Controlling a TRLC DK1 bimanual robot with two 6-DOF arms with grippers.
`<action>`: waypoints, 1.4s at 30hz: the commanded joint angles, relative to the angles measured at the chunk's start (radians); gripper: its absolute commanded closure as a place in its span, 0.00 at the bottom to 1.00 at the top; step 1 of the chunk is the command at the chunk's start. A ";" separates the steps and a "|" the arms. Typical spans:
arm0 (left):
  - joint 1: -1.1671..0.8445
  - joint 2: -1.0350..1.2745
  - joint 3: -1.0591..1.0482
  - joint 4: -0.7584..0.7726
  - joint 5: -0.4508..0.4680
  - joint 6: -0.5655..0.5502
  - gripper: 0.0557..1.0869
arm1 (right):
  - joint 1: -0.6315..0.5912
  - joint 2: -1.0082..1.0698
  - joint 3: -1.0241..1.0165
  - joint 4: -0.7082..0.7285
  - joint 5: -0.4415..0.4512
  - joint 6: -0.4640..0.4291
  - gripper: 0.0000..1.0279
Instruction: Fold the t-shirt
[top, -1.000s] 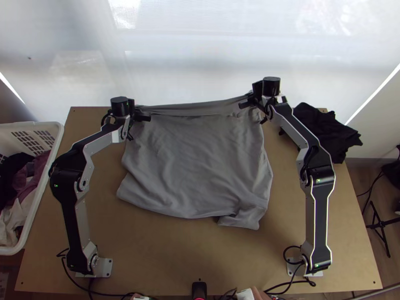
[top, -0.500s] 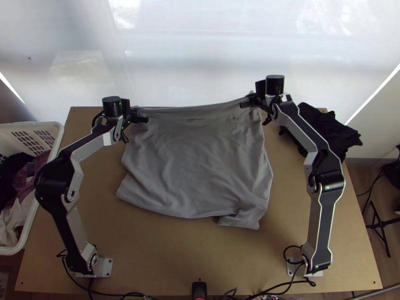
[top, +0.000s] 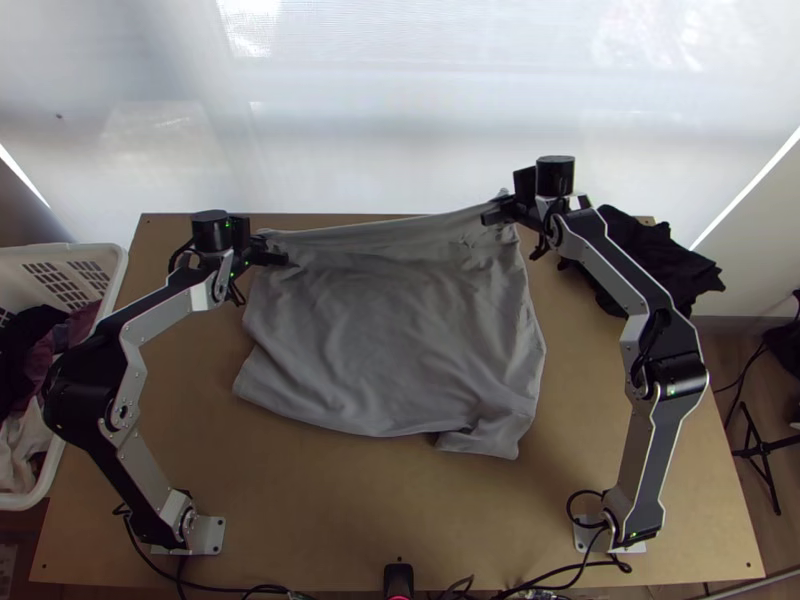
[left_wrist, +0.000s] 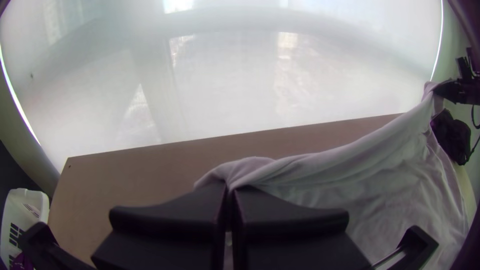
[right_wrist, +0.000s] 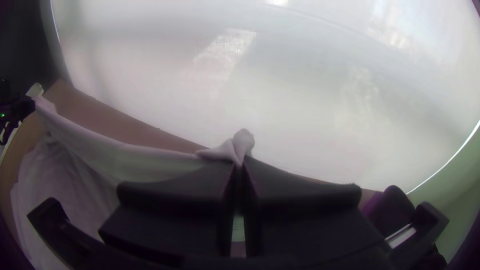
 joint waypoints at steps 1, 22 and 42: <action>0.014 -0.015 0.006 0.001 0.003 0.013 0.97 | 0.013 -0.009 -0.001 0.000 -0.003 -0.003 0.97; 0.000 -0.121 -0.107 -0.065 0.044 0.016 0.97 | 0.017 -0.276 -0.297 -0.017 -0.020 0.028 0.97; -0.006 -0.273 -0.330 -0.100 0.082 0.024 0.97 | 0.054 -0.491 -0.581 -0.048 -0.038 0.030 0.97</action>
